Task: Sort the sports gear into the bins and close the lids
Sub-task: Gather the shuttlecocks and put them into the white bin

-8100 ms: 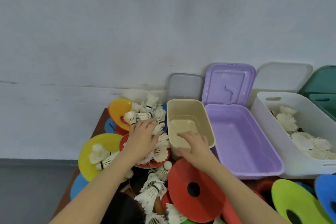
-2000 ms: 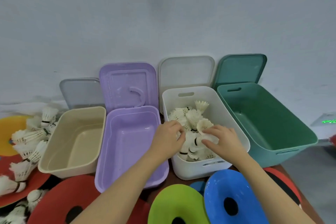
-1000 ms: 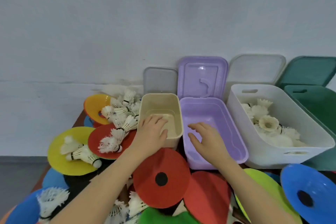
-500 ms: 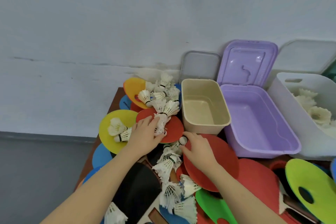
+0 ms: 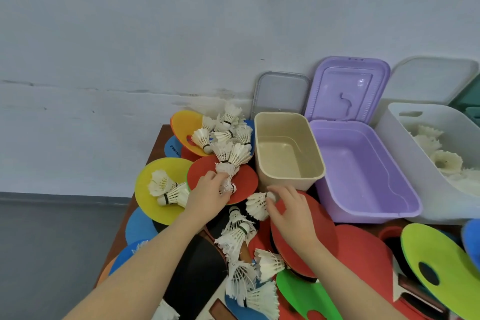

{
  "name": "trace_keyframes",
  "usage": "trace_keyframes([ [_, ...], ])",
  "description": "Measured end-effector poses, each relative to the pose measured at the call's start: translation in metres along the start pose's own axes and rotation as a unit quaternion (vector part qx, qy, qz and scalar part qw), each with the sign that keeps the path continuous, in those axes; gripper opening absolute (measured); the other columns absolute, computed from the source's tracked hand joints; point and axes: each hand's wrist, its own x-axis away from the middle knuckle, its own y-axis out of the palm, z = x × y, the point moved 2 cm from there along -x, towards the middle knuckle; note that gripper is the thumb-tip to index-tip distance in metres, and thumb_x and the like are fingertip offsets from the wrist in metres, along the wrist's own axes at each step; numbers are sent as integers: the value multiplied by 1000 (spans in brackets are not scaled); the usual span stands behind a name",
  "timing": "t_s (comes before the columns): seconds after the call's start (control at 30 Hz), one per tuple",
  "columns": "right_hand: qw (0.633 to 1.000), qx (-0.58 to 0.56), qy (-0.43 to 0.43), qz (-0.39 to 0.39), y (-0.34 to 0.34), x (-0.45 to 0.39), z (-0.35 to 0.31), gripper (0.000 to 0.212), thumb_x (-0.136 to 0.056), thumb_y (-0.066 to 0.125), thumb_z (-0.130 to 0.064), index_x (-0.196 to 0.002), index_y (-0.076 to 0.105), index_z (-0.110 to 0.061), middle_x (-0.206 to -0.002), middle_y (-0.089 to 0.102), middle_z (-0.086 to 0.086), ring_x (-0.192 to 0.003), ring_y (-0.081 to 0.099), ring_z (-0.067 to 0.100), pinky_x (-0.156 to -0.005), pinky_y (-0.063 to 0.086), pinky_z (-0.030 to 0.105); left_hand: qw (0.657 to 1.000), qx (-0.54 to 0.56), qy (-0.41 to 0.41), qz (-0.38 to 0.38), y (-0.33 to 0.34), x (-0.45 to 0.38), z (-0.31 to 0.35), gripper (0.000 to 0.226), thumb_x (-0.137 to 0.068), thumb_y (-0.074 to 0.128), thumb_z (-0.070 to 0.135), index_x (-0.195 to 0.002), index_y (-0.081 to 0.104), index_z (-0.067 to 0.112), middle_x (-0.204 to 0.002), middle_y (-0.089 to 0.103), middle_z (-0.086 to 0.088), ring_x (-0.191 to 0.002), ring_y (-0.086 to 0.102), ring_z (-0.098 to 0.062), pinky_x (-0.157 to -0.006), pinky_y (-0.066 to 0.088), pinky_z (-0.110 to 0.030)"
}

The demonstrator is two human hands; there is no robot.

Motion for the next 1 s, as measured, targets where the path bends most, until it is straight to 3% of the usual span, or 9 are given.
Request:
trace_keyframes([
  [0.13, 999, -41, 12, 32, -16, 4, -2, 27, -85, 48, -35, -102, 65, -23, -92, 56, -13, -82, 55, 8, -71, 47, 34, 996, 29, 36, 73, -11, 7, 8, 44, -88, 60, 28, -130, 51, 18, -114, 52, -2, -105, 47, -19, -80, 40, -27],
  [0.3, 993, -72, 9, 90, -43, -2, -5, 24, -86, 55, -26, -106, 66, -18, -96, 58, -9, -86, 55, 6, -75, 47, 27, 984, 44, 99, 145, -28, 8, 37, 41, -85, 64, 21, -124, 57, 12, -113, 56, -5, -104, 51, -23, -85, 42, -30],
  [0.4, 993, -58, -7, 103, -67, -12, 2, 23, -86, 55, -25, -106, 66, -19, -94, 55, -13, -80, 53, 2, -70, 42, 17, 975, 27, 155, 158, -35, 0, 72, 43, -83, 54, 32, -120, 60, 11, -106, 59, -7, -98, 56, -26, -80, 48, -34],
  [0.57, 988, -48, -34, 144, -118, -27, 41, 25, -88, 52, -27, -108, 65, -17, -97, 57, -10, -83, 54, 1, -70, 47, 25, 957, 33, 229, 174, -28, -24, 142, 42, -82, 50, 33, -116, 61, 11, -104, 60, -7, -97, 54, -20, -84, 44, -26],
  [0.63, 983, -52, -41, 171, -143, -29, 64, 25, -88, 54, -19, -109, 65, -13, -97, 57, -7, -84, 53, -3, -72, 46, 21, 951, 56, 246, 181, -16, -36, 175, 41, -81, 52, 32, -115, 62, 11, -103, 60, -8, -95, 53, -17, -83, 43, -24],
  [0.73, 979, -36, -48, 197, -188, -35, 101, 26, -89, 51, -15, -111, 64, -6, -97, 56, -2, -86, 50, -6, -78, 40, 10, 943, 80, 269, 176, 13, -52, 232, 42, -81, 52, 29, -116, 60, 8, -103, 60, -8, -94, 52, -15, -82, 41, -22],
  [0.8, 977, -19, -43, 207, -222, -41, 129, 29, -92, 48, -16, -113, 62, -4, -99, 53, -1, -87, 49, 2, -83, 37, 8, 944, 102, 267, 162, 36, -62, 271, 44, -83, 51, 29, -121, 57, 8, -109, 57, -6, -100, 50, -15, -86, 40, -22],
  [0.93, 976, 19, -19, 217, -285, -50, 189, 25, -91, 52, -7, -114, 62, -5, -101, 50, 1, -86, 52, 12, -83, 39, 14, 954, 133, 245, 105, 86, -81, 348, 46, -87, 59, 16, -132, 48, 12, -121, 51, -6, -114, 45, -19, -91, 30, -15],
  [1.0, 977, 17, 7, 213, -311, -54, 218, 25, -90, 56, -2, -114, 61, -6, -101, 50, 1, -86, 52, 13, -84, 43, 22, 958, 144, 235, 80, 106, -90, 383, 50, -88, 58, 19, -136, 44, 14, -118, 48, -6, -113, 44, -20, -92, 33, -18],
])
